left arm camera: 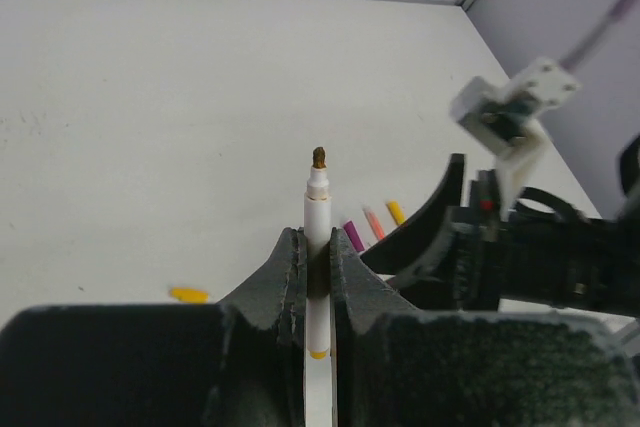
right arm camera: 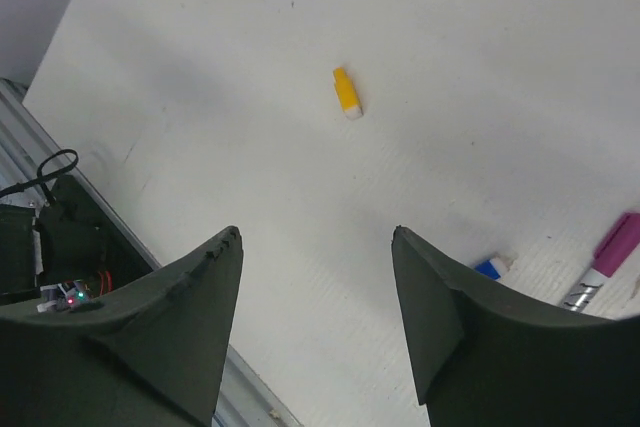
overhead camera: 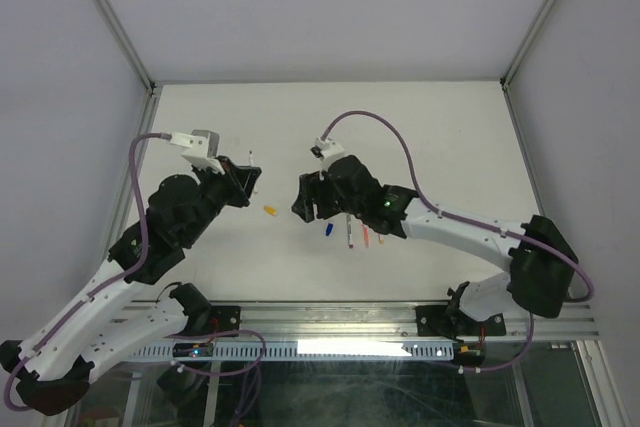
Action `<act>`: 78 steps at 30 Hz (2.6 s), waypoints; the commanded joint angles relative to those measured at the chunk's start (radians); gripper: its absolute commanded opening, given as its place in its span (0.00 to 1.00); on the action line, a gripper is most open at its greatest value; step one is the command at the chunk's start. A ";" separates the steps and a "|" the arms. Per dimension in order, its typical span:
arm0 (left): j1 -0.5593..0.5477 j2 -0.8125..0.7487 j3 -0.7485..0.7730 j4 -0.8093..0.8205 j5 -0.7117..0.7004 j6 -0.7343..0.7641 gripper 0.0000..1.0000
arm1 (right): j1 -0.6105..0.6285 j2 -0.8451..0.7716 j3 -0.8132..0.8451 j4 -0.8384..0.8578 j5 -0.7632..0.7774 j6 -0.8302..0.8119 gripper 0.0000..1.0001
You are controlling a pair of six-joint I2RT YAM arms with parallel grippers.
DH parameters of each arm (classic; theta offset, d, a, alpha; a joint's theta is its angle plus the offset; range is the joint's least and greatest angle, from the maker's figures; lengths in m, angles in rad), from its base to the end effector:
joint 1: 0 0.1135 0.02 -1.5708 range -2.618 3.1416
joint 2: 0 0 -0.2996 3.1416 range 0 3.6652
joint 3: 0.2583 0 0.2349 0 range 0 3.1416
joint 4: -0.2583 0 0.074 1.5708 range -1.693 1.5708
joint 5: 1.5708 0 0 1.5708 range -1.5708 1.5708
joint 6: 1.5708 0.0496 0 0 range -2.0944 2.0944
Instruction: Insert the pens into the pen caps
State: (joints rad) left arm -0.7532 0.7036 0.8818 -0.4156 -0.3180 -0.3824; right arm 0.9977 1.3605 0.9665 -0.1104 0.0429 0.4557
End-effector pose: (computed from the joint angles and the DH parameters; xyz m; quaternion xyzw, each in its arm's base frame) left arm 0.0997 -0.0722 0.3782 0.0468 0.7807 -0.2235 0.5817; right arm 0.1636 0.2495 0.3150 -0.2200 0.8325 0.3238 0.3921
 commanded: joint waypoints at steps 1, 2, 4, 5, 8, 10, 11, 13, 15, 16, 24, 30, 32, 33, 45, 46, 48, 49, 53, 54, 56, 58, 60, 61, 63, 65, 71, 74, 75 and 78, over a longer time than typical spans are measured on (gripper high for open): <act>-0.005 -0.090 -0.016 0.000 -0.032 0.012 0.00 | -0.004 0.152 0.161 -0.111 -0.098 0.000 0.64; -0.005 -0.108 -0.016 -0.005 -0.032 0.014 0.00 | -0.004 0.196 0.192 -0.123 -0.114 -0.011 0.64; -0.005 -0.138 -0.012 -0.018 -0.030 0.015 0.00 | 0.000 0.281 0.260 -0.148 -0.138 -0.035 0.64; -0.005 -0.149 -0.009 -0.027 -0.029 0.016 0.00 | 0.003 0.324 0.300 -0.158 -0.149 -0.055 0.64; -0.006 -0.181 -0.002 -0.049 -0.028 0.018 0.00 | 0.012 0.459 0.453 -0.232 -0.147 -0.121 0.63; -0.005 -0.196 0.001 -0.061 -0.032 0.017 0.00 | 0.017 0.540 0.542 -0.284 -0.137 -0.169 0.61; -0.005 -0.202 0.004 -0.068 -0.034 0.015 0.00 | 0.018 0.579 0.582 -0.304 -0.132 -0.189 0.60; -0.005 -0.210 0.008 -0.079 -0.036 0.015 0.00 | 0.019 0.641 0.646 -0.332 -0.123 -0.225 0.58; -0.005 -0.216 0.009 -0.088 -0.036 0.013 0.00 | 0.018 0.698 0.707 -0.362 -0.114 -0.259 0.57; -0.005 -0.218 0.009 -0.091 -0.038 0.013 0.00 | 0.019 0.728 0.738 -0.383 -0.108 -0.276 0.56; -0.006 -0.223 0.007 -0.109 -0.043 0.016 0.00 | 0.020 0.885 0.879 -0.469 -0.120 -0.368 0.51; -0.005 -0.218 0.009 -0.112 -0.049 0.019 0.00 | 0.019 0.927 0.903 -0.495 -0.098 -0.406 0.46; -0.005 -0.215 0.009 -0.112 -0.051 0.020 0.00 | 0.021 0.935 0.910 -0.509 -0.091 -0.417 0.40; -0.005 -0.214 0.009 -0.113 -0.052 0.020 0.00 | 0.023 0.937 0.914 -0.517 -0.086 -0.424 0.37; -0.005 -0.205 0.021 -0.112 -0.067 0.038 0.00 | 0.038 0.891 0.837 -0.523 -0.081 -0.453 0.00; -0.005 -0.206 0.023 -0.112 -0.071 0.039 0.00 | 0.037 0.863 0.808 -0.501 -0.080 -0.443 0.00; -0.005 -0.209 0.031 -0.114 -0.078 0.042 0.00 | 0.028 0.791 0.737 -0.440 -0.087 -0.418 0.00; -0.005 -0.211 0.036 -0.114 -0.081 0.043 0.00 | 0.021 0.751 0.689 -0.409 -0.093 -0.402 0.00; -0.006 -0.208 0.063 -0.114 -0.080 0.048 0.00 | -0.006 0.569 0.500 -0.271 -0.155 -0.346 0.00; -0.005 -0.204 0.070 -0.113 -0.079 0.049 0.00 | -0.010 0.528 0.457 -0.242 -0.161 -0.333 0.00; -0.005 -0.197 0.078 -0.109 -0.074 0.053 0.00 | -0.011 0.449 0.384 -0.187 -0.162 -0.313 0.00; -0.005 -0.186 0.083 -0.101 -0.064 0.060 0.00 | -0.011 0.376 0.310 -0.117 -0.167 -0.309 0.00; -0.006 -0.173 0.087 -0.092 -0.055 0.068 0.00 | -0.011 0.299 0.235 -0.048 -0.166 -0.305 0.00; -0.005 -0.166 0.089 -0.087 -0.051 0.070 0.00 | -0.011 0.267 0.200 -0.015 -0.180 -0.319 0.00; -0.005 -0.154 0.094 -0.082 -0.045 0.073 0.00 | -0.011 0.213 0.131 0.035 -0.224 -0.387 0.00; -0.005 -0.144 0.097 -0.078 -0.041 0.073 0.00 | -0.011 0.173 0.084 0.060 -0.299 -0.546 0.00; -0.005 -0.133 0.092 -0.070 -0.029 0.063 0.00 | -0.009 0.186 0.122 -0.158 -0.499 -0.984 0.00; -0.005 -0.133 0.092 -0.070 -0.023 0.057 0.00 | 0.003 0.243 0.193 -0.332 -0.502 -1.171 0.02; -0.005 -0.133 0.093 -0.070 -0.022 0.056 0.00 | 0.006 0.260 0.213 -0.372 -0.502 -1.230 0.02; -0.005 -0.140 0.092 -0.072 -0.021 0.053 0.00 | 0.007 0.303 0.257 -0.474 -0.506 -1.394 0.03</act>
State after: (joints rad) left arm -0.7532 0.5713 0.9413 -0.5331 -0.3630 -0.3382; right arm 0.9977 1.6272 1.1400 -0.4099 -0.4080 -0.6205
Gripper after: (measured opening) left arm 0.058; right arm 0.045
